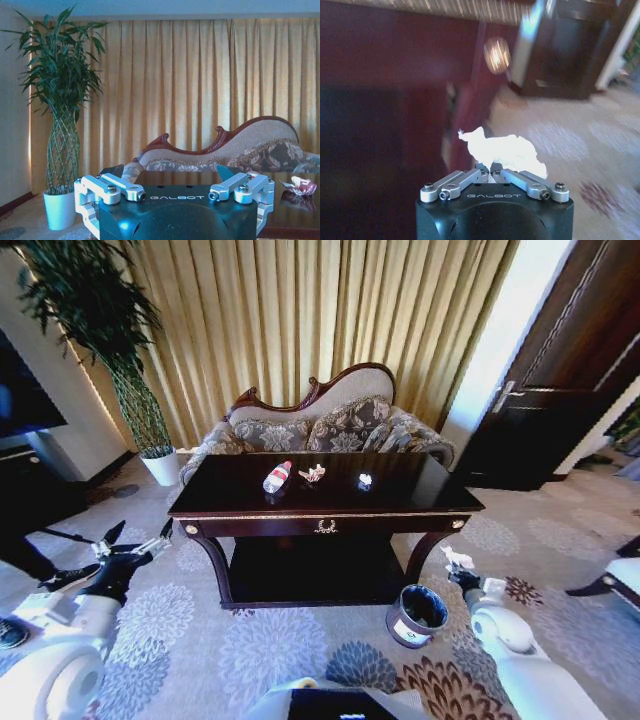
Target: Move to the front of the table and place the trash on the table into the trash bin.
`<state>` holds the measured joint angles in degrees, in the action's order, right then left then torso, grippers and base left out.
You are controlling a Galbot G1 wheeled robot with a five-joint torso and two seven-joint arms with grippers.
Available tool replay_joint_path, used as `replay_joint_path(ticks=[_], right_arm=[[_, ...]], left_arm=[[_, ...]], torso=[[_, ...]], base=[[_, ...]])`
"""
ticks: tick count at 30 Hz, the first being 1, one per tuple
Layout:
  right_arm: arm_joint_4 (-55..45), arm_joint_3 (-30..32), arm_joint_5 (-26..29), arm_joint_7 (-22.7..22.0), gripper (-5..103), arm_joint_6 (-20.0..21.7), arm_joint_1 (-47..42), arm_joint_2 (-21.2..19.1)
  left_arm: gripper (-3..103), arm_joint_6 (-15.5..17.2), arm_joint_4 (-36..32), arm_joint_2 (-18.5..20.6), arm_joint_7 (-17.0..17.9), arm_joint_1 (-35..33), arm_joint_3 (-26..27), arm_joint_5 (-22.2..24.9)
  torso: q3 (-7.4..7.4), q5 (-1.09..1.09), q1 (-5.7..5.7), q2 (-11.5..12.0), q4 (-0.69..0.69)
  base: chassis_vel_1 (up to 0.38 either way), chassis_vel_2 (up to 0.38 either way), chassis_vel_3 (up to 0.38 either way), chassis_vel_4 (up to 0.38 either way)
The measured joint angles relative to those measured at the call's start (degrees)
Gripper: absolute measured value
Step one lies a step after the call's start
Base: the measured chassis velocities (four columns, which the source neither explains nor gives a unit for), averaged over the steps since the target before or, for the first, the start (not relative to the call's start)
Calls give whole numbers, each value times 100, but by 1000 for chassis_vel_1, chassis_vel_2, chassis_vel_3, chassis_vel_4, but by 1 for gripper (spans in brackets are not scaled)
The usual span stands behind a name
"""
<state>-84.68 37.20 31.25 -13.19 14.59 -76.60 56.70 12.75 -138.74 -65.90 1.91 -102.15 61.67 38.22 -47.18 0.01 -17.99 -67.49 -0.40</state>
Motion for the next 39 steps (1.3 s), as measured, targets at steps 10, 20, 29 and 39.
replay_joint_path(ticks=[10, 20, 29, 39], right_arm=[[2320, -529, -692, 48, 0, -191, 1232, 180], [3448, -637, -1246, 55, -1, -310, 2114, 464], [3632, -565, -1408, -21, 31, -249, 2168, 594], [3626, -458, -1408, -90, 69, -231, 2089, 543]], left_arm=[[100, -5, -40, 81, 0, -80, 87, -7], [100, -16, -154, 59, -6, -139, 63, -92], [100, -84, -184, 27, -11, -193, 61, -134], [100, -116, -213, 9, -12, -156, 54, -214]], torso=[[0, -3, -1, 0, -4], [0, -2, -1, 0, -2], [0, -1, -1, 0, -3], [0, -1, -1, 0, -3]], base=[[0, 0, 0, 0], [0, 0, 0, 0], [0, 0, 0, 0], [0, 0, 0, 0]])
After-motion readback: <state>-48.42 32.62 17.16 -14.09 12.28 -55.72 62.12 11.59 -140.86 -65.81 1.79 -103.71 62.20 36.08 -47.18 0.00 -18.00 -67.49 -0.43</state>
